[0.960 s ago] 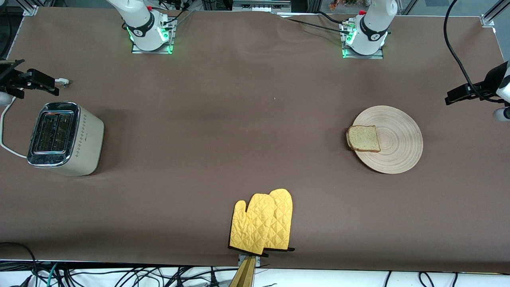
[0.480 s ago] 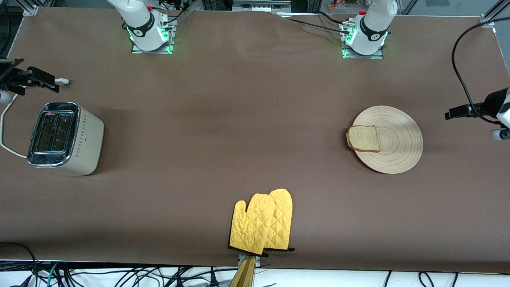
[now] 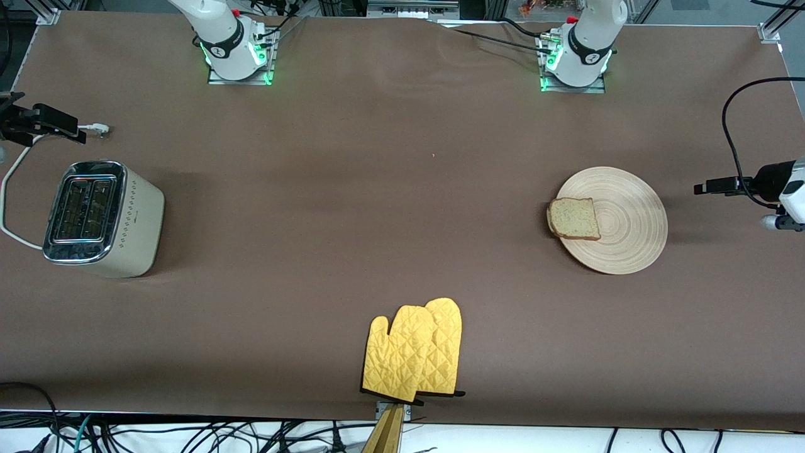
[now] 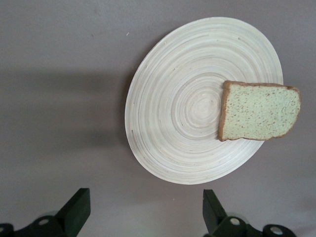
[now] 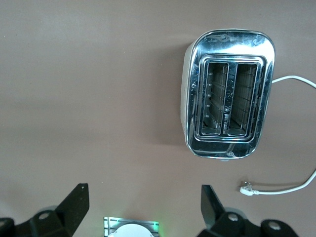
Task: Move plate and put bread in toaster
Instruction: 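Reach the left gripper down to the wooden plate's rim, then close the left gripper on the wooden plate's rim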
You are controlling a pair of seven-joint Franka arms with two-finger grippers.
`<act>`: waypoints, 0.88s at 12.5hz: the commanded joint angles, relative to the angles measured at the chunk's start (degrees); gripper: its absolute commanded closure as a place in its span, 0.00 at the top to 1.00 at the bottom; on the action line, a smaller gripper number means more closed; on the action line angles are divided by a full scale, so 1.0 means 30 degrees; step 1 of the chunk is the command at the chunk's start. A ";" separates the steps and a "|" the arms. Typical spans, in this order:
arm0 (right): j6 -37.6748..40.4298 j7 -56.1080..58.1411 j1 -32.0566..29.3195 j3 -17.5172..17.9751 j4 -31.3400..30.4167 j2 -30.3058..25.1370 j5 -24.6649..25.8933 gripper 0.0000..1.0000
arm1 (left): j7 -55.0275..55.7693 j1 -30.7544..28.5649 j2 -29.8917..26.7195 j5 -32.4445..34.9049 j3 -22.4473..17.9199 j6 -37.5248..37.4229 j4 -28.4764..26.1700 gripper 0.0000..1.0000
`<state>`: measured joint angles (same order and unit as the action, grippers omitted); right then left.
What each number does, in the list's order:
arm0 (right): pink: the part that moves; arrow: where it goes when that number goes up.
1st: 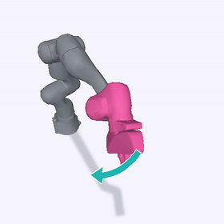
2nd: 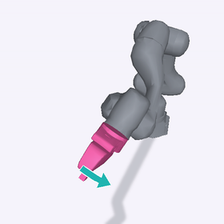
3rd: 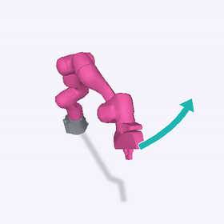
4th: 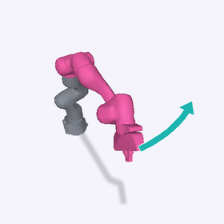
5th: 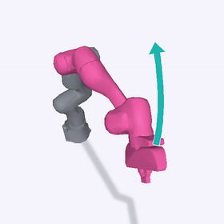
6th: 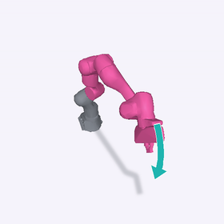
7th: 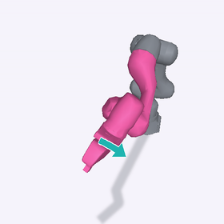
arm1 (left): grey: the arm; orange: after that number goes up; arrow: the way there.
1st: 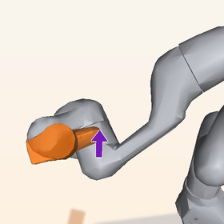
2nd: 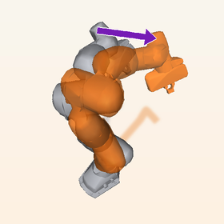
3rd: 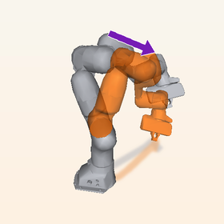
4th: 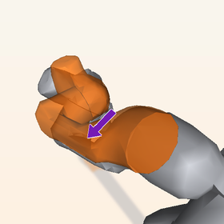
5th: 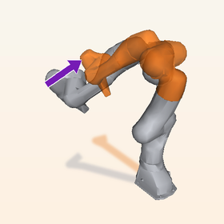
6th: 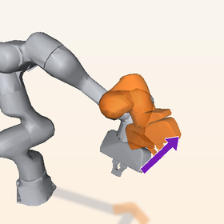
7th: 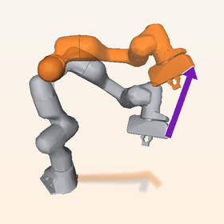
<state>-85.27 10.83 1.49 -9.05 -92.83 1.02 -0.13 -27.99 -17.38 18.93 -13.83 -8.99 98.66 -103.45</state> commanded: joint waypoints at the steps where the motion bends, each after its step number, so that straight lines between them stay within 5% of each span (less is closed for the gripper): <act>1: 0.0269 0.0024 -0.0086 0.0027 -0.0024 -0.0165 -0.0307 1.00 | -0.3608 -0.1612 0.2119 -0.2966 0.0008 0.0013 0.0381 1.00; 11: 0.0298 0.0053 -0.0115 0.0027 -0.0024 -0.0165 -0.0454 1.00 | -0.9562 -0.2760 0.6812 -0.7016 0.0008 0.0861 0.0879 1.00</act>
<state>-85.00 10.83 1.50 -9.04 -92.83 1.02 -0.46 -52.40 -24.70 37.74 -32.61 -9.11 100.97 -102.60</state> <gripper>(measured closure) 0.000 0.000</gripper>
